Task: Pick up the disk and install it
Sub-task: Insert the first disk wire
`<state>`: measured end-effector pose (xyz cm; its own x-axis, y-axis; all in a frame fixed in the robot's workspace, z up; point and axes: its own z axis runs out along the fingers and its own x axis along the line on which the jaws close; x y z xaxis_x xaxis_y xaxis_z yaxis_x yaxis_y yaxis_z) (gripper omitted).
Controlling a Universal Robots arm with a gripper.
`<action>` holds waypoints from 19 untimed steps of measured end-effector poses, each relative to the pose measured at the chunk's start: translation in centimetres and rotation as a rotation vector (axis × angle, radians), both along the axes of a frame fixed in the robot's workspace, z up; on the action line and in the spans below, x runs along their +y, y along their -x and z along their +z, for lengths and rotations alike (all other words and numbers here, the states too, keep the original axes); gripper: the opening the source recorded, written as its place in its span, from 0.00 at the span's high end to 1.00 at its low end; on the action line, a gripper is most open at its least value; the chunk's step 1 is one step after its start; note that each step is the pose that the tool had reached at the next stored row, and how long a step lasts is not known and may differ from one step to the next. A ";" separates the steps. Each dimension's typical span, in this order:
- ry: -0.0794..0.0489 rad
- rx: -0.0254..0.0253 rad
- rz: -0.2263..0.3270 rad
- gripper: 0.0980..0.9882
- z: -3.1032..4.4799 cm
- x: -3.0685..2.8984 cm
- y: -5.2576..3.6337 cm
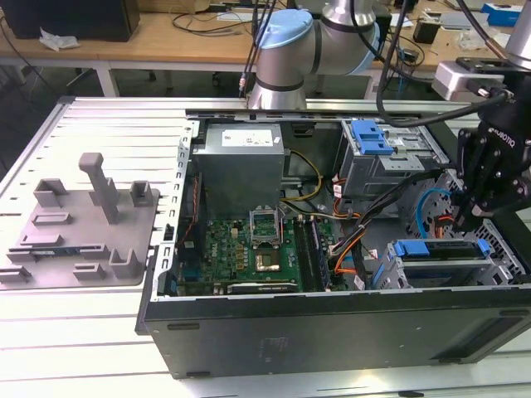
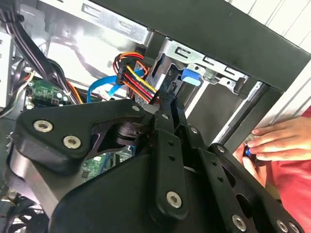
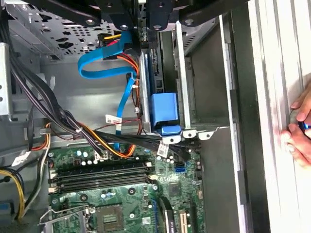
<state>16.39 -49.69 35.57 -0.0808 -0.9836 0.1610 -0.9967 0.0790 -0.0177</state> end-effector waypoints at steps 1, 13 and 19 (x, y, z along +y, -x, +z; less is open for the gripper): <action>0.000 -0.0003 0.005 0.92 0.01 -0.06 0.05; -0.061 -0.0037 0.024 0.92 0.00 -1.78 0.26; -0.065 -0.0038 0.024 0.92 0.00 -1.89 0.30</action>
